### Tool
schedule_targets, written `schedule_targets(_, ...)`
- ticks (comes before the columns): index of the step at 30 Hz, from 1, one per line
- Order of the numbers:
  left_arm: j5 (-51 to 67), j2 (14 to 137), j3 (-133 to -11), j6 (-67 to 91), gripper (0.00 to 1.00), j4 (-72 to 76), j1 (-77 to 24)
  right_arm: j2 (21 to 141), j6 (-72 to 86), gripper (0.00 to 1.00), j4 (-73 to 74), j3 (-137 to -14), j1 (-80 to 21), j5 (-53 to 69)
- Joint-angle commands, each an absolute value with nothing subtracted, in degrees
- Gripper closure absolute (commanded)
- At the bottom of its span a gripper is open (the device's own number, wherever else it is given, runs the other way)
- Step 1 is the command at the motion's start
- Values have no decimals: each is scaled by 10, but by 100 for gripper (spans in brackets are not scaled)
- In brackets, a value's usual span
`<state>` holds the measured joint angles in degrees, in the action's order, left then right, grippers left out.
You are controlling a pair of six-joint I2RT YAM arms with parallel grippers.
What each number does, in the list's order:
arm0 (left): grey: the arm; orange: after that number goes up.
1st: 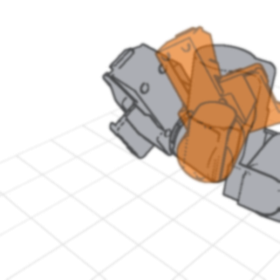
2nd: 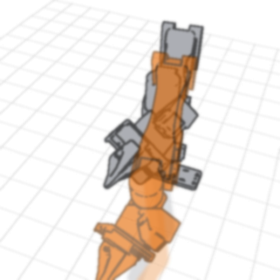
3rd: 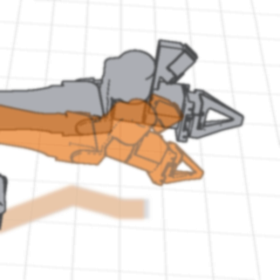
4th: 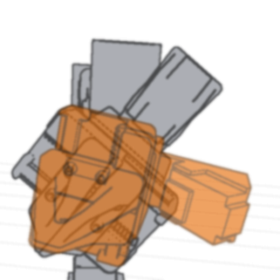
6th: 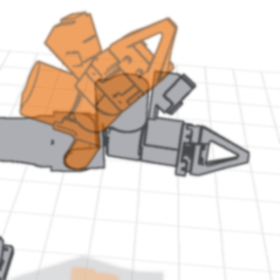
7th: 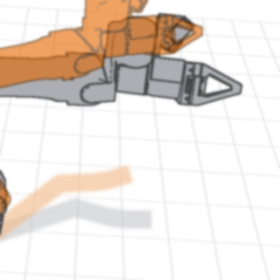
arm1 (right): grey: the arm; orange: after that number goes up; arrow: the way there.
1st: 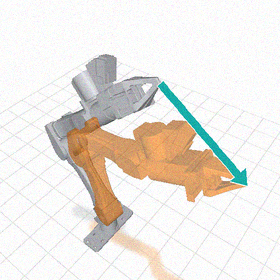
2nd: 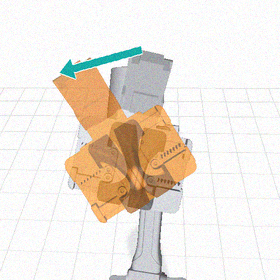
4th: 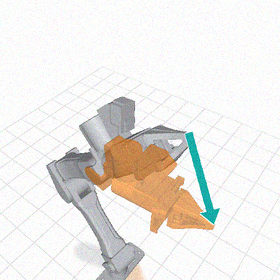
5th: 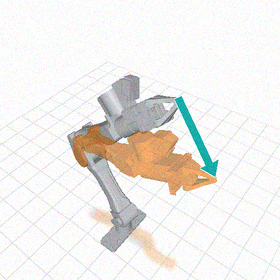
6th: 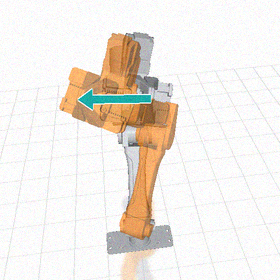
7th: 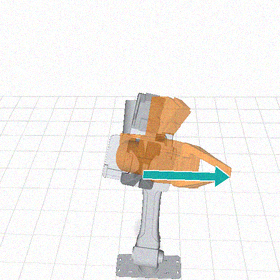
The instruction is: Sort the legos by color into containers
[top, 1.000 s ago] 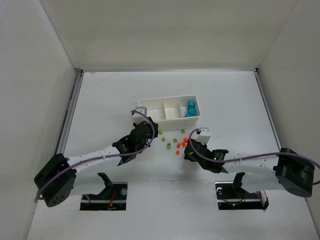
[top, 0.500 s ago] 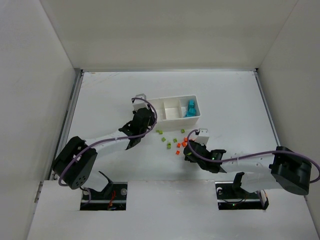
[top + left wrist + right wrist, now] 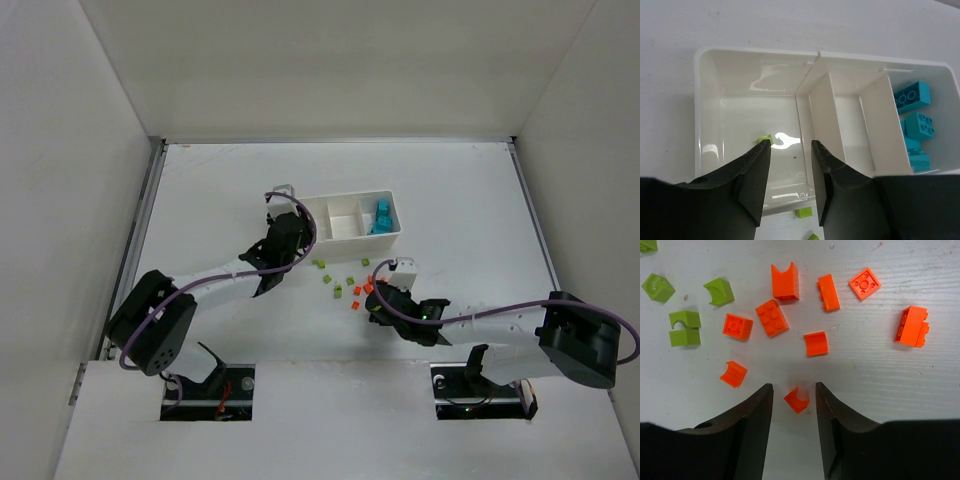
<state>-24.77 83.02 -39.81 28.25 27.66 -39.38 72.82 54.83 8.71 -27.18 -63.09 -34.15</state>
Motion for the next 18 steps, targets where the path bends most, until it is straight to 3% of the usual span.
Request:
schedule_targets(1, -267, 790, -398, 275, 64, 302, -398, 728, 547, 56, 91, -290, -638, -343)
schedule_targets(11, -276, 690, -282, 290, 65, 289, -485, 736, 548, 74, 95, -298, -638, -344)
schedule_targets(18, -305, 685, -243, 319, 64, 277, -576, 671, 519, 76, 123, -331, -635, -354)
